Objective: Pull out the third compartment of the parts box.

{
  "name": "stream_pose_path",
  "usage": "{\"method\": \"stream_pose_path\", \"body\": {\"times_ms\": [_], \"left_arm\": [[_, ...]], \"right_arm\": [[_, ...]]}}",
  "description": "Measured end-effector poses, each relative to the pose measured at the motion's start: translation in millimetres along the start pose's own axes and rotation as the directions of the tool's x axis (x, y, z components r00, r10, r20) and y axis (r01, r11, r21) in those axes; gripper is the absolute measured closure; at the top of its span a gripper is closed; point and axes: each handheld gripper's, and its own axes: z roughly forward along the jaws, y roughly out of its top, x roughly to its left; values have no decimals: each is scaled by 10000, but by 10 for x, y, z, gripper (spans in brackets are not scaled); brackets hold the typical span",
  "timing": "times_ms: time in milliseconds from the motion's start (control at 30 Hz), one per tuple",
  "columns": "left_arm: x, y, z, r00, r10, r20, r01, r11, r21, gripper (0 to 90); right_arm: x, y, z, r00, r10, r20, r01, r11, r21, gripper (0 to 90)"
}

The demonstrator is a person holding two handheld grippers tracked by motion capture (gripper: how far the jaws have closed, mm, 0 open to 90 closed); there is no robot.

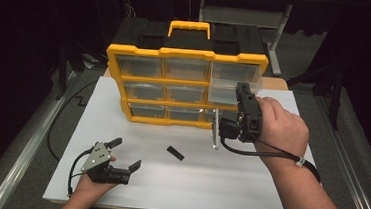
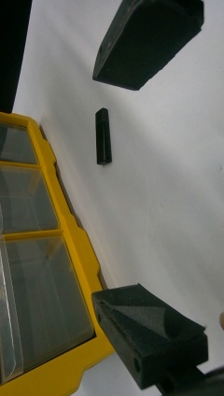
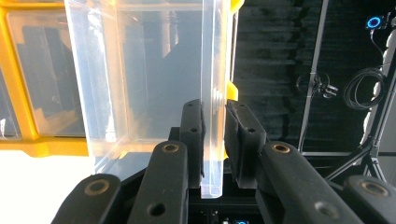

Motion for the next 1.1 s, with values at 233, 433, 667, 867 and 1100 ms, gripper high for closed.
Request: {"method": "stream_pose_path", "body": {"times_ms": [233, 433, 667, 867, 1100], "left_arm": [[2, -1, 0, 10000, 0, -12, 0, 10000, 16, 14], [2, -2, 1, 10000, -9, -28, 9, 10000, 25, 14], [3, -1, -5, 10000, 8, -32, -8, 10000, 32, 14], [2, -1, -7, 10000, 4, -37, -4, 10000, 31, 14], [4, -2, -6, 10000, 6, -37, -6, 10000, 39, 14]], "right_arm": [[16, -11, -86, 10000, -38, 75, 38, 10000, -66, 790], [35, -3, -155, 9999, 9, 123, -7, 9999, -152, 790], [47, 0, -225, 9999, -38, 156, 42, 9997, -237, 790], [71, -12, -254, 9998, 14, 186, -9, 9996, -281, 789], [77, -19, -257, 9997, 18, 237, -10, 9995, -326, 789]]}}
